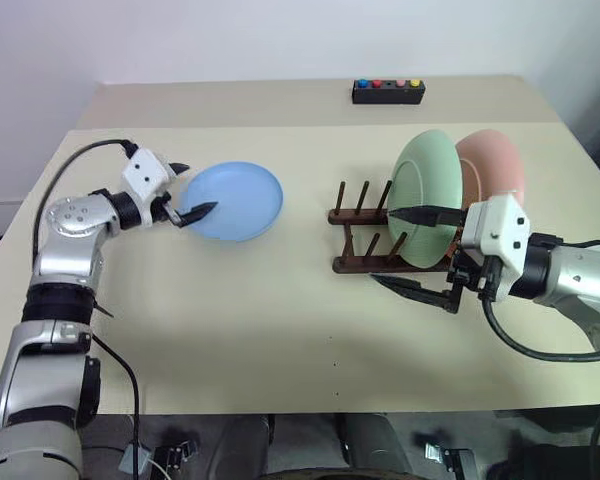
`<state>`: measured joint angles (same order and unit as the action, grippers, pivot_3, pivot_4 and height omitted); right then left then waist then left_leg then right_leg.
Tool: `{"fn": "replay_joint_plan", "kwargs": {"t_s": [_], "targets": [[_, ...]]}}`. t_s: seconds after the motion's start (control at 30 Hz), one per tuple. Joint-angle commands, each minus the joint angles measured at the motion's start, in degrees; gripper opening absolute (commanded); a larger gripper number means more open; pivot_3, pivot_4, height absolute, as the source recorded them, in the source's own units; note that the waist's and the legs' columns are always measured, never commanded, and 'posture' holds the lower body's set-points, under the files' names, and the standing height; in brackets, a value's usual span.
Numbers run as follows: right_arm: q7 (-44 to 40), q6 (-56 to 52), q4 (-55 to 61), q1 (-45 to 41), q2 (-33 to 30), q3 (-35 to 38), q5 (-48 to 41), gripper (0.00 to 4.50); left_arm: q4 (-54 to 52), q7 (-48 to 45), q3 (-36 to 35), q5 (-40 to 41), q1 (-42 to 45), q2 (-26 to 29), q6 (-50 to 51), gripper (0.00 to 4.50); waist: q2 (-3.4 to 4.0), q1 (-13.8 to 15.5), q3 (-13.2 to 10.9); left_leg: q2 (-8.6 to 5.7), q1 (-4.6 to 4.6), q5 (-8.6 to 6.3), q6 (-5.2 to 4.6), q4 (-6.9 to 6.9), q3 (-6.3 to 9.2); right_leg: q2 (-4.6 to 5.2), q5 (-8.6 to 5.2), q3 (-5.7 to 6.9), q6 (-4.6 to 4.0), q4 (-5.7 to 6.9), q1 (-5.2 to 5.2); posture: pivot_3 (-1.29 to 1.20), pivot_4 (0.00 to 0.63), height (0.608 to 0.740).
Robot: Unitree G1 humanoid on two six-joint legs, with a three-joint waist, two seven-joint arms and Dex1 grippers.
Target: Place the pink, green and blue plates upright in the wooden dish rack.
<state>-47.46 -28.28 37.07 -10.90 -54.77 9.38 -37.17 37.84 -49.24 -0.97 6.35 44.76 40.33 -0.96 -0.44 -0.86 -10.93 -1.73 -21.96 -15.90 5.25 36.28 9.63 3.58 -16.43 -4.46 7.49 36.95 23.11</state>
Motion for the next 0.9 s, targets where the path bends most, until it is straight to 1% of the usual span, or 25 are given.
{"fn": "replay_joint_plan", "kwargs": {"t_s": [0.03, 0.07, 0.13, 0.23, 0.37, 0.43, 0.5, 0.67, 0.9], "targets": [[-0.37, 1.51, 2.59, -0.15, 0.62, 1.29, 0.31, 4.50, 3.47, 8.65, -2.20, -1.44, 6.11, -0.85, 7.71, 4.46, -0.11, 0.01, -0.06, -0.01, -0.03, 0.00, 0.00, 0.04, 0.00, 0.01, 0.00, 0.00, 0.00, 0.02, 0.01, 0.00, 0.150, 0.740], [-0.54, 1.62, 2.83, -0.02, 0.65, 1.55, 0.26, 4.50, 4.17, 10.39, -2.37, -1.43, 7.50, -1.33, 11.20, 4.46, -0.14, -0.02, -0.08, -0.01, -0.07, 0.00, 0.00, 0.08, 0.03, 0.00, 0.00, 0.02, 0.01, 0.04, 0.04, 0.00, 0.150, 0.740], [-0.80, 1.69, 3.15, 0.10, 0.62, 2.00, 0.08, 4.50, 3.70, 12.16, -0.38, -3.55, 8.58, -1.39, 17.34, 4.46, -0.17, -0.15, -0.09, -0.02, -0.15, 0.00, 0.00, 0.10, 0.04, 0.00, 0.00, 0.03, 0.01, 0.06, 0.11, 0.00, 0.150, 0.740], [-1.12, 1.82, 3.07, -0.50, 0.66, 2.70, -0.48, 4.50, 2.64, 15.36, 4.17, -9.17, 9.32, -1.44, 25.81, 4.46, -0.18, -0.52, -0.10, -0.02, -0.17, 0.00, 0.00, 0.07, 0.02, 0.01, 0.00, 0.02, 0.01, 0.09, 0.19, 0.00, 0.150, 0.740], [-1.39, 2.14, 2.79, -1.17, 0.86, 2.32, -0.25, 4.50, 5.45, 17.88, 4.35, -9.53, 14.00, -3.63, 39.78, 4.46, -0.35, -0.35, -0.20, -0.01, -0.25, 0.04, 0.04, 0.11, 0.06, -0.03, 0.00, 0.05, 0.00, 0.20, 0.28, 0.00, 0.150, 0.740], [-1.54, 2.28, 2.61, -1.35, 0.99, 2.12, -0.13, 4.50, 5.88, 16.99, 5.36, -9.80, 15.50, -4.42, 43.76, 4.46, -0.39, -0.33, -0.22, -0.02, -0.32, 0.04, 0.05, 0.23, 0.10, -0.03, 0.01, 0.10, 0.00, 0.23, 0.28, 0.00, 0.150, 0.740], [-1.72, 2.43, 2.33, -1.60, 1.22, 1.87, 0.07, 4.50, 6.26, 16.42, 3.99, -7.91, 16.99, -5.96, 47.91, 4.46, -0.39, -0.30, -0.22, -0.04, -0.36, 0.04, 0.05, 0.31, 0.10, 0.00, 0.01, 0.11, 0.01, 0.23, 0.28, 0.00, 0.150, 0.740], [-2.01, 2.83, 1.74, -1.97, 1.83, 1.42, 0.88, 4.50, 7.02, 16.86, 3.69, -7.02, 18.72, -8.42, 53.39, 4.46, -0.39, -0.17, -0.22, -0.05, -0.37, 0.04, 0.06, 0.35, 0.12, 0.01, 0.01, 0.13, 0.01, 0.25, 0.27, 0.00, 0.150, 0.740], [-2.90, 2.31, 2.23, -1.94, 2.06, 2.28, -0.34, 4.50, 11.74, 21.95, 2.14, -7.15, 20.01, -9.51, 54.11, 4.46, -0.39, -0.30, -0.22, -0.05, -0.37, 0.04, 0.06, 0.54, 0.12, 0.01, 0.02, 0.12, 0.02, 0.38, 0.27, 0.00, 0.150, 0.740]]}}
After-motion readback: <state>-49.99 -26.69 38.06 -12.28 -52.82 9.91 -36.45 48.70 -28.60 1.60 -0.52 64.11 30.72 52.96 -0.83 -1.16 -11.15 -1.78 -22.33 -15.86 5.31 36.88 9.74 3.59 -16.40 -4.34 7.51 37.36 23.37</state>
